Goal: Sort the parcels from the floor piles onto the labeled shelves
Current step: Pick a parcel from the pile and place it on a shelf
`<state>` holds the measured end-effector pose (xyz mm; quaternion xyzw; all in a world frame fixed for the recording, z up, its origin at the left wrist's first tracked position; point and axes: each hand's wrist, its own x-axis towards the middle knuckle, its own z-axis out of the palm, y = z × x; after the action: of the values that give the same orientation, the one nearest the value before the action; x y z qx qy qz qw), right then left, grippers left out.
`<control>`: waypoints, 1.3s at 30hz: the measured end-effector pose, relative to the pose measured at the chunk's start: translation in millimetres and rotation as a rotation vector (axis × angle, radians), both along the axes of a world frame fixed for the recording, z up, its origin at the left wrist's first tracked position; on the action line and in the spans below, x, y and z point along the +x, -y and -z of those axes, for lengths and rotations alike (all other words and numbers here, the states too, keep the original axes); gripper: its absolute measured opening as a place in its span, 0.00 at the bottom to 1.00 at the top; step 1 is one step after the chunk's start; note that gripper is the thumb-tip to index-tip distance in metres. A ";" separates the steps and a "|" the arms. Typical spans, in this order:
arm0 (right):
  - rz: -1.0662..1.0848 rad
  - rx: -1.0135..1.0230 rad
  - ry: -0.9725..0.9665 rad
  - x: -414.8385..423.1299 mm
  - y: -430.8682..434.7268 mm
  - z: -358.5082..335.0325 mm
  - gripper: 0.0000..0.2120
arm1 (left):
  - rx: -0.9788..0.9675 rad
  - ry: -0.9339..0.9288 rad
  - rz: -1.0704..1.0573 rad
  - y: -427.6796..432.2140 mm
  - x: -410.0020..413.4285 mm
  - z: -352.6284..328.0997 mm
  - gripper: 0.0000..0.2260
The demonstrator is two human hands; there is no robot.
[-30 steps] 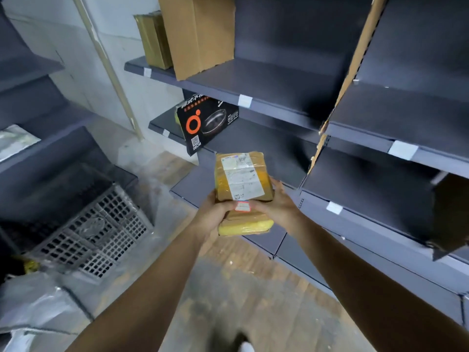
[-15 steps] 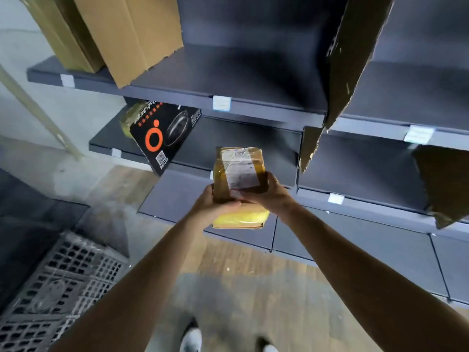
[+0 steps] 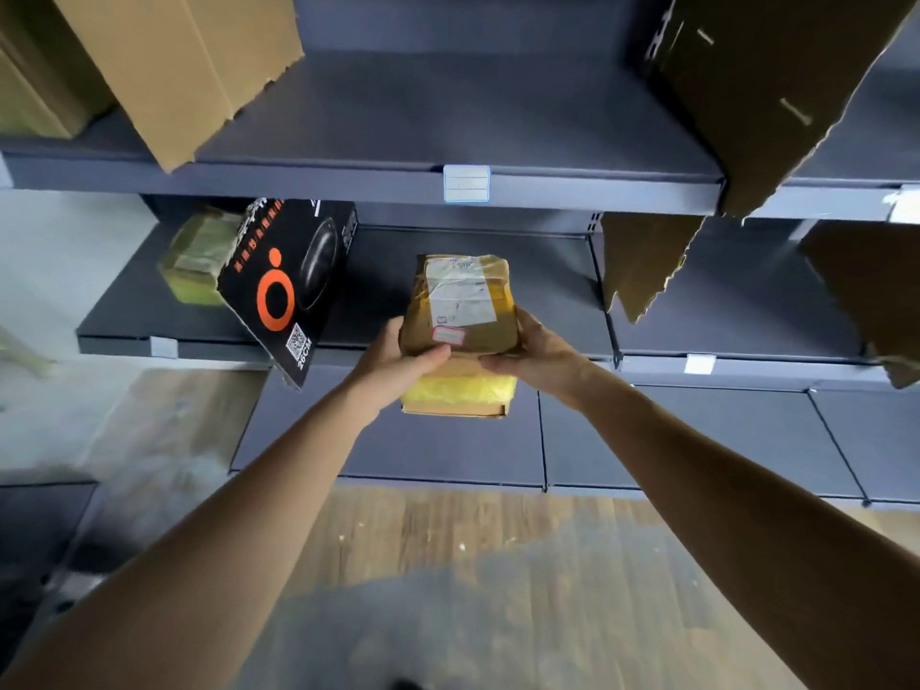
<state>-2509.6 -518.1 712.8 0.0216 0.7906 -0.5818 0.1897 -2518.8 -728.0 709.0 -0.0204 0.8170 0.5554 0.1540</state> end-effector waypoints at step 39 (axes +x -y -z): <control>0.243 0.586 -0.268 -112.1 47.9 41.3 0.33 | -0.883 -0.233 0.328 17.1 -129.2 36.3 0.37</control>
<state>-2621.8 -566.0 671.5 0.0926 0.9337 -0.3460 -0.0011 -2648.0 -745.1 672.6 0.1074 0.9789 0.1225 0.1237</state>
